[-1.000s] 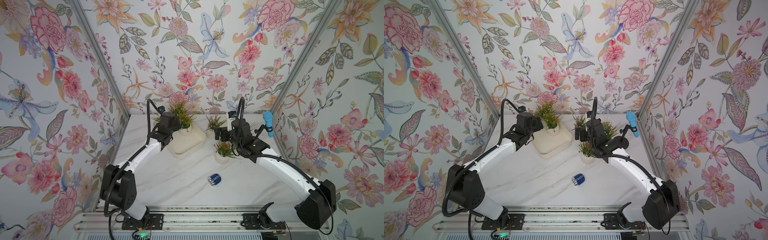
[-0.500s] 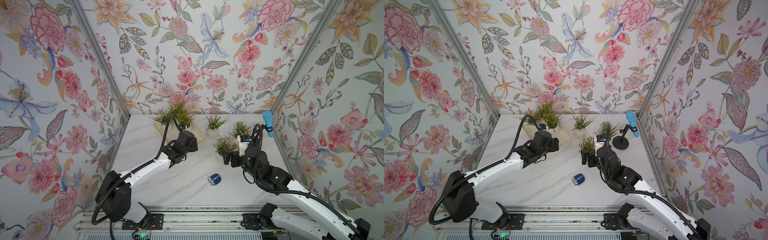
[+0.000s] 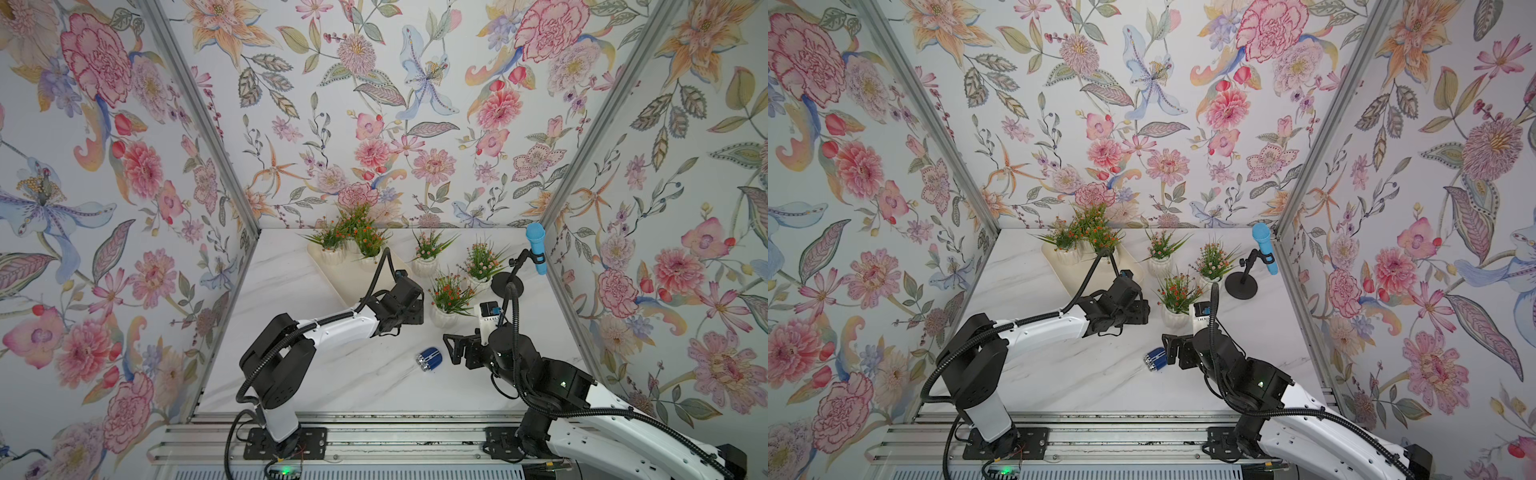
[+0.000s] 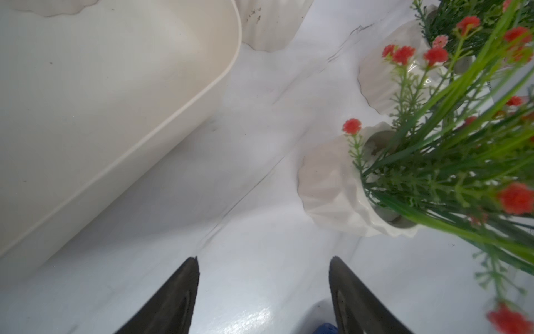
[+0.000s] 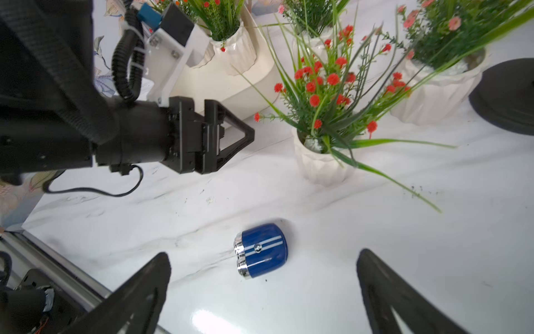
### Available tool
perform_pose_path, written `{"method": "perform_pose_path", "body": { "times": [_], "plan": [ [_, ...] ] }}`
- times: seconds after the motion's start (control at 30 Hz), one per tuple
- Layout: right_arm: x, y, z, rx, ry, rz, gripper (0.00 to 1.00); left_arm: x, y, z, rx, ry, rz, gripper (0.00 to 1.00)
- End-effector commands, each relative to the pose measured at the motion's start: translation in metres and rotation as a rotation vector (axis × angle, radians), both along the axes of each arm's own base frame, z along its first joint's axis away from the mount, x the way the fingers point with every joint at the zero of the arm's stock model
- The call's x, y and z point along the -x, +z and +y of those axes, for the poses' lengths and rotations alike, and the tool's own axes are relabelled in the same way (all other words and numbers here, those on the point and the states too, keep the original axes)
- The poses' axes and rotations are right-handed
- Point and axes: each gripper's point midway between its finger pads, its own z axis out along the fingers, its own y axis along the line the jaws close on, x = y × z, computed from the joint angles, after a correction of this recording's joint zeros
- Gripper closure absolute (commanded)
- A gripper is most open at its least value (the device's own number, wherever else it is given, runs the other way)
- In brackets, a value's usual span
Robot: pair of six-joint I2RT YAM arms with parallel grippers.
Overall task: Put the potted gypsophila into the storage box
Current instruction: Pick up the baby's breath potted plant from the center of the board.
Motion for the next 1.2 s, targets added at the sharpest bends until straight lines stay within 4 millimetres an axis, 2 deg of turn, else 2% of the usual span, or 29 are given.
{"method": "perform_pose_path", "body": {
  "times": [0.0,0.2,0.43,0.73,0.9,1.17],
  "plan": [
    [0.012,-0.01,-0.005,-0.008,-0.018,0.04,0.0,-0.003,0.009,-0.028,0.086,-0.034,0.007,0.28],
    [0.024,-0.016,-0.01,-0.02,-0.02,0.049,0.0,-0.008,-0.001,-0.044,0.088,-0.051,0.03,0.29],
    [0.025,-0.006,-0.028,-0.021,-0.081,0.003,0.0,-0.011,-0.01,-0.059,0.074,-0.062,0.049,0.33],
    [0.026,0.006,-0.04,-0.068,-0.107,-0.034,0.0,-0.016,-0.019,-0.057,-0.034,-0.041,0.039,0.37],
    [0.027,0.005,-0.042,-0.066,-0.116,-0.024,0.0,-0.014,-0.03,-0.051,-0.102,-0.056,0.049,0.43],
    [0.028,-0.001,-0.041,-0.07,-0.12,-0.006,0.0,-0.018,-0.041,-0.049,-0.22,-0.103,0.051,0.6]
  ]
}}
